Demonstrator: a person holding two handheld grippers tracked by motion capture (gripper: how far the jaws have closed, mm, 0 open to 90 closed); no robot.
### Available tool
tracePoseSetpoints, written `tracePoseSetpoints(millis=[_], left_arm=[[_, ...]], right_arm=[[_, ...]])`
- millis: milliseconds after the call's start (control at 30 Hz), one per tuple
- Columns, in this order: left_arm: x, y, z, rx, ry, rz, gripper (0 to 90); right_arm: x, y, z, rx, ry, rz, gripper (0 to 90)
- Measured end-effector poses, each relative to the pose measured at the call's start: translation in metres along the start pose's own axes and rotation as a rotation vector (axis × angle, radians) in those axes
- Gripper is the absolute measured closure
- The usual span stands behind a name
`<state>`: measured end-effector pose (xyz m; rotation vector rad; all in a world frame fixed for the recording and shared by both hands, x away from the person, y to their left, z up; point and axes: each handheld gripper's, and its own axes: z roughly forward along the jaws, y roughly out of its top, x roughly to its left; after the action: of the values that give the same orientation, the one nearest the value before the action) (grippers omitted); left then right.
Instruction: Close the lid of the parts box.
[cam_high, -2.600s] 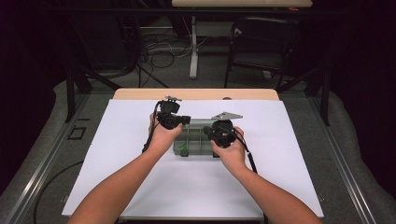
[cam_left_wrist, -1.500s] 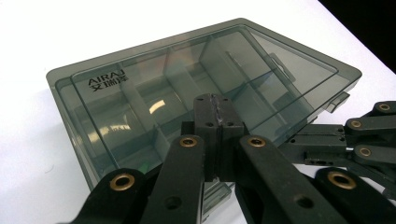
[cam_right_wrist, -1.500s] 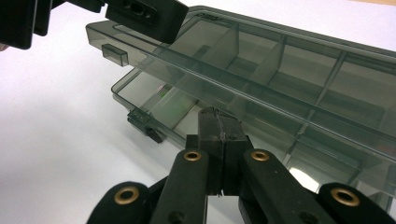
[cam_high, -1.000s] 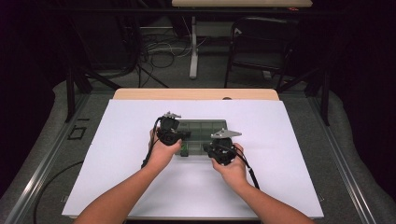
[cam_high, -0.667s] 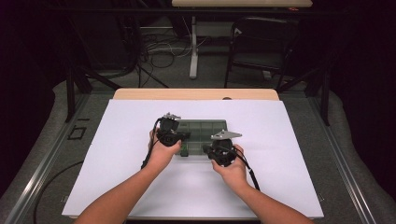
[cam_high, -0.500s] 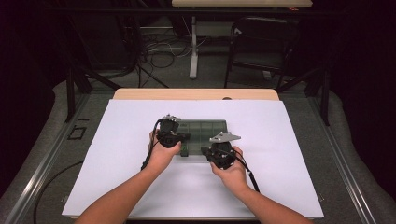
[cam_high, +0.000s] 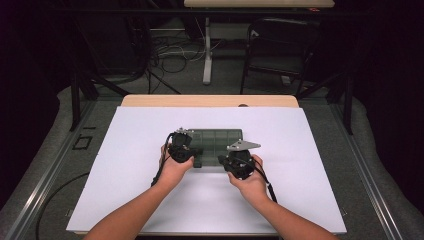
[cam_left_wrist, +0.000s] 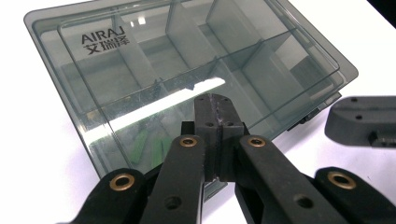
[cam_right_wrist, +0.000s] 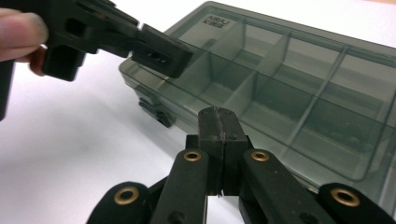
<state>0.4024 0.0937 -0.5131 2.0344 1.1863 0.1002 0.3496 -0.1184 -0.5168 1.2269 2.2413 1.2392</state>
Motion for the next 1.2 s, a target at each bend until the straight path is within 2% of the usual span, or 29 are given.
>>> tracePoseSetpoints(millis=[433,1067,1200], left_arm=[[0.000,-0.002,0.002,0.002,0.006,0.001,90.0],[0.000,-0.002,0.002,-0.001,0.006,0.001,90.0],[0.000,-0.002,0.000,0.004,0.007,-0.002,86.1]], right_arm=[[-0.015,-0.001,0.006,0.029,-0.036,0.023,90.0],[-0.016,-0.003,0.007,0.024,-0.039,0.029,90.0],[-0.016,-0.002,0.008,0.027,-0.037,0.028,90.0]])
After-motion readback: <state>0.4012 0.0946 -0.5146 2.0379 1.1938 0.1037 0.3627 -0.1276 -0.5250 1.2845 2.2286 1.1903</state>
